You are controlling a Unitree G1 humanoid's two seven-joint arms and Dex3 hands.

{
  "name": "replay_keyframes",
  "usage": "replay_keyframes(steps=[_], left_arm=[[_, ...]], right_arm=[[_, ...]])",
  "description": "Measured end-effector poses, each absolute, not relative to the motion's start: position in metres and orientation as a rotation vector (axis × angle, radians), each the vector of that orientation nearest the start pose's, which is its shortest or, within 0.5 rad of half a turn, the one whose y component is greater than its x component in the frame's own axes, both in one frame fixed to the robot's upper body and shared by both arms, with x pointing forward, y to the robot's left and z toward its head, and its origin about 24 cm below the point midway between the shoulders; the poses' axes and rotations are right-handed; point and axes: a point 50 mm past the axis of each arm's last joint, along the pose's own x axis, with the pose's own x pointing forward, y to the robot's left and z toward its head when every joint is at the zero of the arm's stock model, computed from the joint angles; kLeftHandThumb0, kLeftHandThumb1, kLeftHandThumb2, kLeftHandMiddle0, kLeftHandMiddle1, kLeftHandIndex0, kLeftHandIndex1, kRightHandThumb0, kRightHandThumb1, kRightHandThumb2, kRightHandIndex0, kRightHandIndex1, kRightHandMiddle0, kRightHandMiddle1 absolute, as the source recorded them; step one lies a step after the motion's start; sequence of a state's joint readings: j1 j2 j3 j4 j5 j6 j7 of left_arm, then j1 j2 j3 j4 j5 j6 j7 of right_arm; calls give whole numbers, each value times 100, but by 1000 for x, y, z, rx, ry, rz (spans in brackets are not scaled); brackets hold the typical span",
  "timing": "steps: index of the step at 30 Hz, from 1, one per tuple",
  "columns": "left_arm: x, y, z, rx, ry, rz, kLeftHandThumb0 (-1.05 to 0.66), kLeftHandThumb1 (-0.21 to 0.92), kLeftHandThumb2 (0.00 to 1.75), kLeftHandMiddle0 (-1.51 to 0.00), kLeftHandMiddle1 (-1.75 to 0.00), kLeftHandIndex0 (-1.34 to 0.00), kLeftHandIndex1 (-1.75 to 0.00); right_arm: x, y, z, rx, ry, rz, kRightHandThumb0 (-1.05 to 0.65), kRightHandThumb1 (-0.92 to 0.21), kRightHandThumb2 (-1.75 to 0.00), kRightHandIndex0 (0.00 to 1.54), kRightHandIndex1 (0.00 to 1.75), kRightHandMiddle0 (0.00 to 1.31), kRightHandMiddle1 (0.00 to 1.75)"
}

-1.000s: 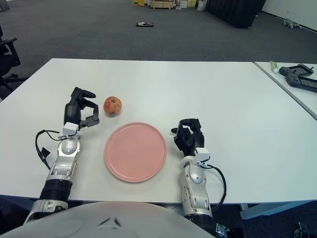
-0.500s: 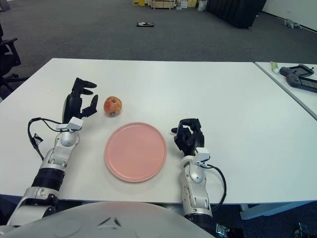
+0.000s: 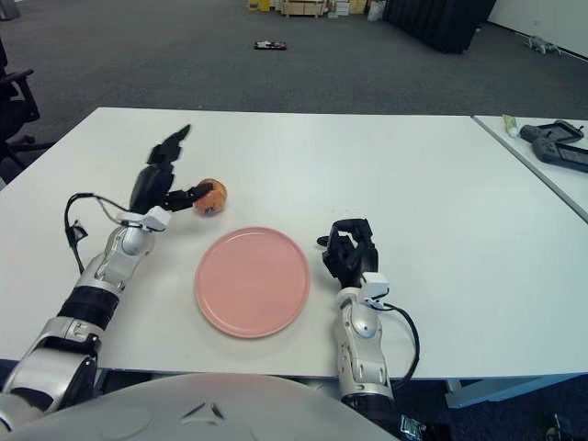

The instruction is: Put the apple into the plate.

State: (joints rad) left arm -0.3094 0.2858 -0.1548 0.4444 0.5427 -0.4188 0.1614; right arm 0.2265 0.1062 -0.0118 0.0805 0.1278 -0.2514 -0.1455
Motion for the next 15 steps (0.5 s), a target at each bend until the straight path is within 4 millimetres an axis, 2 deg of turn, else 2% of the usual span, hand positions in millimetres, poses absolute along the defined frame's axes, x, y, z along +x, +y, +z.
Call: replay_keyframes(steps=[8,15], left_arm=[[321,147,35,971,-191,-332,-105,74,17,0,0,0,0],[328,144,31,1040,-135,-430,-105,75,17,0,0,0,0]], right_arm=[[202,-155,-5,217,46,-262,-37,-72,-80,56,145,31,175],[202,-156,-6,215,43,-266,-38,-72,-81,56,146,32,175]])
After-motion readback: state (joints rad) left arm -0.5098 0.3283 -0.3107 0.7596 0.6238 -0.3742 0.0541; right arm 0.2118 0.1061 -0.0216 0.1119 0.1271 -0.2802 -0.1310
